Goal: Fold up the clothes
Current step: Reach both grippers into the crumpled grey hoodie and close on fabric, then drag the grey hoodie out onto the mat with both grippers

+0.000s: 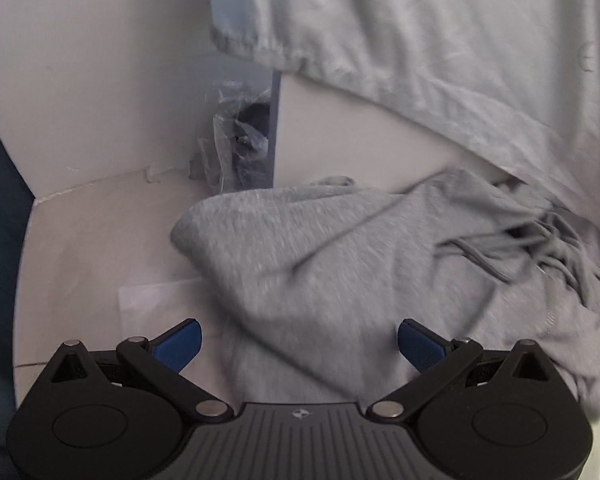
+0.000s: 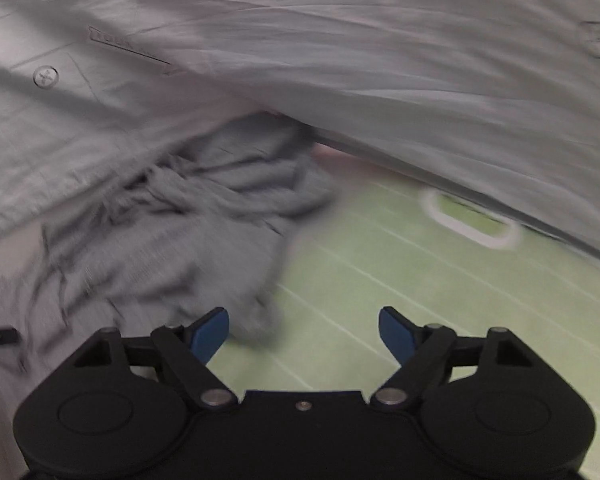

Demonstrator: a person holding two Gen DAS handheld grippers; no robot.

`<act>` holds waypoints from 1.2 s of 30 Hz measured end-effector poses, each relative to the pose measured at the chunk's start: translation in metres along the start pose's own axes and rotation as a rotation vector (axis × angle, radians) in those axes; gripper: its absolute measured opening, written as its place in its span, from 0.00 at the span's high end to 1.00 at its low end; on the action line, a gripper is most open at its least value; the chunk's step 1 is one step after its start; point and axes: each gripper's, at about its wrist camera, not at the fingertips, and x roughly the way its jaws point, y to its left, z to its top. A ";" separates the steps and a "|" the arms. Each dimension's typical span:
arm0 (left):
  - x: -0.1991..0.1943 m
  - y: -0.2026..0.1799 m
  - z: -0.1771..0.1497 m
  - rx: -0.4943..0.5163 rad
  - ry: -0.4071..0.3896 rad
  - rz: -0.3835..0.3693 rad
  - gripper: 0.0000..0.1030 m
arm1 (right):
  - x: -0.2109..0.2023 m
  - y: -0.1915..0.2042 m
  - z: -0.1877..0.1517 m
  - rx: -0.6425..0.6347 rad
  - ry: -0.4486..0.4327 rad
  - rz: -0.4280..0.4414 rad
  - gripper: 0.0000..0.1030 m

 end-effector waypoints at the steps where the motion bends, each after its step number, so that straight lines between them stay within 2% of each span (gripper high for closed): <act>1: 0.004 -0.001 0.002 -0.009 0.002 -0.006 0.00 | 0.009 0.004 0.004 0.005 0.004 0.025 0.20; 3: 0.007 -0.002 0.004 -0.028 -0.007 -0.016 0.01 | 0.025 0.011 0.012 0.015 0.015 0.061 0.20; 5: 0.009 -0.004 0.005 -0.039 -0.011 -0.030 0.09 | 0.041 0.018 0.015 0.011 0.035 0.081 0.22; 6: 0.009 -0.004 0.006 -0.046 -0.011 -0.041 0.12 | 0.048 0.021 0.016 0.001 0.049 0.089 0.34; 8: 0.008 -0.003 0.006 -0.071 -0.005 -0.081 0.28 | 0.054 0.024 0.015 -0.011 0.055 0.125 0.55; 9: 0.006 -0.002 0.006 -0.082 -0.002 -0.102 0.34 | 0.050 0.025 0.013 -0.017 0.033 0.125 0.72; 11: 0.001 -0.001 0.005 -0.090 -0.006 -0.125 0.51 | 0.037 0.026 0.009 -0.037 -0.011 0.130 0.90; 12: -0.002 -0.001 0.005 -0.087 -0.010 -0.129 0.54 | 0.030 0.027 0.007 -0.045 -0.031 0.135 0.91; 14: -0.009 -0.002 0.004 -0.074 -0.021 -0.143 0.70 | 0.013 0.031 0.003 -0.078 -0.063 0.133 0.92; 16: -0.016 -0.001 0.007 -0.073 -0.030 -0.168 0.76 | -0.006 0.035 -0.003 -0.104 -0.089 0.121 0.93; 19: -0.030 -0.002 0.008 -0.052 -0.029 -0.204 0.78 | -0.037 0.037 -0.016 -0.114 -0.121 0.095 0.94; 23: -0.059 -0.012 -0.013 -0.003 0.001 -0.263 0.79 | -0.086 0.022 -0.046 -0.068 -0.147 0.041 0.94; 29: -0.108 -0.029 -0.090 0.141 0.085 -0.339 0.79 | -0.163 -0.022 -0.110 0.090 -0.161 -0.068 0.94; 36: -0.145 -0.071 -0.188 0.317 0.192 -0.430 0.79 | -0.252 -0.086 -0.198 0.268 -0.162 -0.232 0.94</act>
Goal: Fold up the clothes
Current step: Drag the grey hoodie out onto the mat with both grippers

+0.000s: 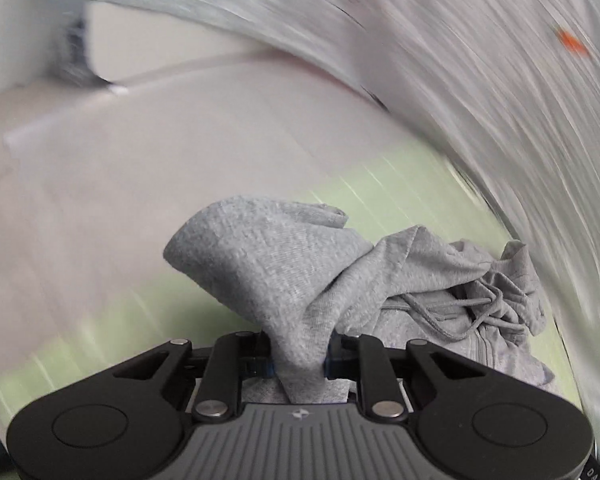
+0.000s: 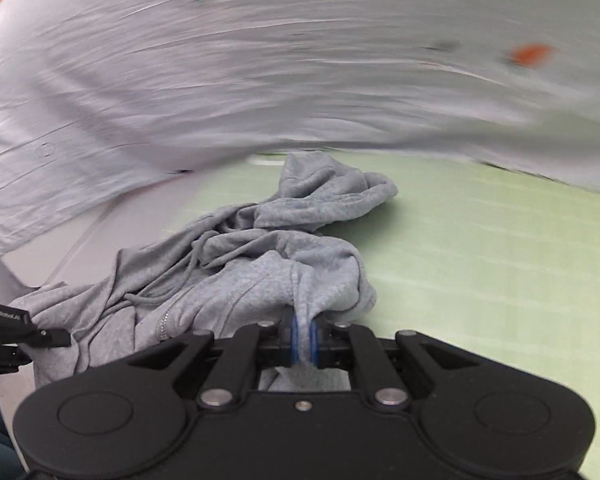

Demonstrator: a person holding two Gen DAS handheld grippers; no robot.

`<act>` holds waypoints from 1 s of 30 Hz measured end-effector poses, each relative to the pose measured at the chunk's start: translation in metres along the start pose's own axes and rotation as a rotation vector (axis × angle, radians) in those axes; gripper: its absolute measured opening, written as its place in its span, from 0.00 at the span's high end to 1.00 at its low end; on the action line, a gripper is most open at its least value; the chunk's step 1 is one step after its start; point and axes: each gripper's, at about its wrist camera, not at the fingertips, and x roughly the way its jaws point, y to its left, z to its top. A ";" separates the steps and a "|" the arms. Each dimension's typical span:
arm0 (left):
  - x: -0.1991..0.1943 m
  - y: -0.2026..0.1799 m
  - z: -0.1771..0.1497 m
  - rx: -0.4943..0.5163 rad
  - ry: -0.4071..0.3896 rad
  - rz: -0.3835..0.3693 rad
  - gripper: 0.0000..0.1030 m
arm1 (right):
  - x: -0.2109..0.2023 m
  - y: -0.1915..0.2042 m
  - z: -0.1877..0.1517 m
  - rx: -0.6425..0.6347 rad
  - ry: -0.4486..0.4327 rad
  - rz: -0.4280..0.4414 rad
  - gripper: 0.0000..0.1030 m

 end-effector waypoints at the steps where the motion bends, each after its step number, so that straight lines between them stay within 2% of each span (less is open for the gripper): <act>1: 0.002 -0.014 -0.011 0.024 0.014 -0.016 0.79 | -0.012 -0.016 -0.006 0.020 -0.007 -0.021 0.94; 7: 0.006 -0.098 -0.093 0.153 0.099 -0.097 0.79 | -0.080 -0.109 -0.037 0.085 -0.060 -0.149 0.94; 13: 0.016 -0.175 -0.188 0.263 0.200 -0.177 0.79 | -0.135 -0.220 -0.078 0.173 -0.095 -0.265 0.94; 17: 0.022 -0.215 -0.237 0.310 0.236 -0.216 0.78 | -0.165 -0.288 -0.103 0.215 -0.113 -0.335 0.93; 22: 0.027 -0.232 -0.263 0.298 0.218 -0.191 0.71 | -0.188 -0.343 -0.121 0.275 -0.101 -0.327 0.92; 28: 0.010 -0.232 -0.262 0.299 0.119 -0.082 0.58 | -0.191 -0.355 -0.137 0.228 -0.065 -0.308 0.81; 30: -0.001 -0.227 -0.258 0.318 0.081 -0.050 0.55 | -0.193 -0.355 -0.139 0.234 -0.069 -0.317 0.68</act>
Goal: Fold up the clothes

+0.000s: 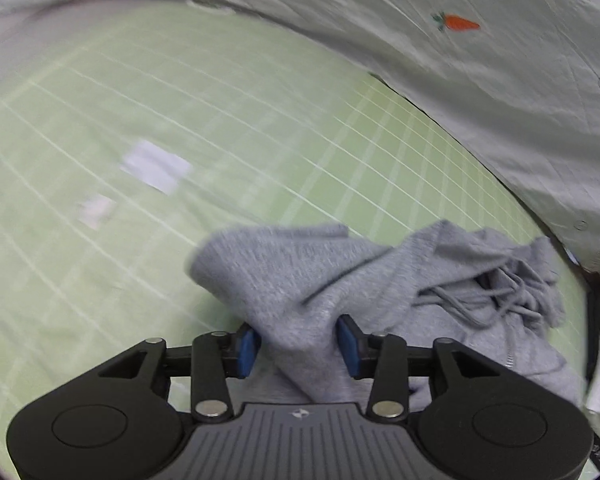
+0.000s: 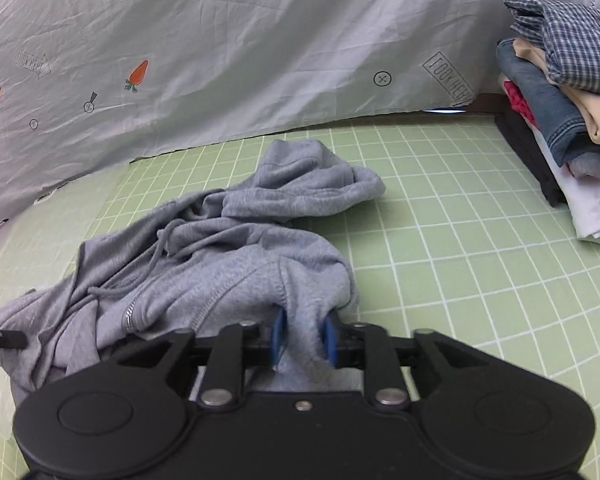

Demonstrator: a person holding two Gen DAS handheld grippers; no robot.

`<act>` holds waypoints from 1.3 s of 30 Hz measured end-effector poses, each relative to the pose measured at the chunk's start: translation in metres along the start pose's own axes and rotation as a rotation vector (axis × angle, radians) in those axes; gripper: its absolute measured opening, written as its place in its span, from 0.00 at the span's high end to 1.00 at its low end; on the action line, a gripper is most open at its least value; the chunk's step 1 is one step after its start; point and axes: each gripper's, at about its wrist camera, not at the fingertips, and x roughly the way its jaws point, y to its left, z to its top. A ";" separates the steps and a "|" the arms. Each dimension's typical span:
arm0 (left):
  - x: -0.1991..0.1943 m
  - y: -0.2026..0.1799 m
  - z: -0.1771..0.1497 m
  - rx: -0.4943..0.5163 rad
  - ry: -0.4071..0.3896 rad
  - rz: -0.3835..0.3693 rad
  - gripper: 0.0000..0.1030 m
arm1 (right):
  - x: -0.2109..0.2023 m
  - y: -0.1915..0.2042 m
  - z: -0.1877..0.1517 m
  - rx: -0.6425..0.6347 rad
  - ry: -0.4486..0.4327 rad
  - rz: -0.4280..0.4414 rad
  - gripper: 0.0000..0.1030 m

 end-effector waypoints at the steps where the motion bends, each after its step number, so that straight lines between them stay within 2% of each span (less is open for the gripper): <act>1: -0.007 0.003 -0.001 0.012 -0.016 0.012 0.53 | -0.001 0.000 -0.001 0.004 -0.004 -0.007 0.66; 4: -0.019 0.006 -0.002 0.042 -0.041 0.026 0.52 | -0.004 0.000 -0.002 0.023 -0.012 -0.039 0.53; 6: -0.026 0.004 -0.002 0.063 -0.039 0.009 0.52 | -0.003 0.002 -0.002 0.031 -0.012 -0.075 0.26; 7: -0.028 0.001 -0.003 0.077 -0.038 -0.011 0.50 | -0.001 0.004 -0.002 0.032 -0.009 -0.095 0.21; 9: -0.026 -0.007 -0.006 0.127 -0.024 -0.057 0.44 | 0.001 0.008 -0.002 0.029 -0.007 -0.124 0.18; 13: -0.009 -0.026 -0.011 0.229 0.025 -0.074 0.28 | 0.002 0.017 -0.005 0.022 -0.002 -0.142 0.13; 16: 0.009 -0.033 -0.014 0.280 0.072 -0.069 0.24 | -0.001 0.022 -0.009 0.015 0.003 -0.152 0.12; 18: 0.021 -0.037 -0.017 0.319 0.104 -0.069 0.17 | -0.004 0.023 -0.012 0.012 0.012 -0.163 0.12; 21: 0.038 -0.043 -0.024 0.382 0.134 -0.056 0.16 | -0.007 0.024 -0.016 0.010 0.023 -0.182 0.12; 23: 0.046 -0.044 -0.026 0.408 0.145 -0.043 0.23 | -0.009 0.025 -0.018 0.013 0.029 -0.197 0.12; 24: 0.049 -0.042 -0.026 0.406 0.146 -0.038 0.33 | -0.010 0.025 -0.019 0.015 0.031 -0.207 0.12; 25: 0.050 -0.038 -0.023 0.390 0.152 -0.041 0.53 | -0.012 0.026 -0.020 0.018 0.033 -0.216 0.12; 27: 0.047 -0.024 -0.013 0.316 0.154 -0.073 0.73 | -0.014 0.027 -0.022 0.024 0.035 -0.236 0.12; 29: 0.037 -0.008 -0.001 0.261 0.131 -0.102 0.85 | -0.015 0.029 -0.023 0.033 0.035 -0.256 0.12; 31: 0.025 0.008 0.013 0.219 0.092 -0.117 0.87 | -0.015 0.032 -0.023 0.046 0.042 -0.273 0.12; 37: -0.013 0.062 0.069 0.131 -0.071 -0.098 0.87 | -0.011 0.053 -0.022 0.064 0.052 -0.288 0.12; 39: -0.018 0.075 0.085 0.129 -0.110 -0.071 0.87 | -0.010 0.063 -0.022 0.065 0.048 -0.289 0.12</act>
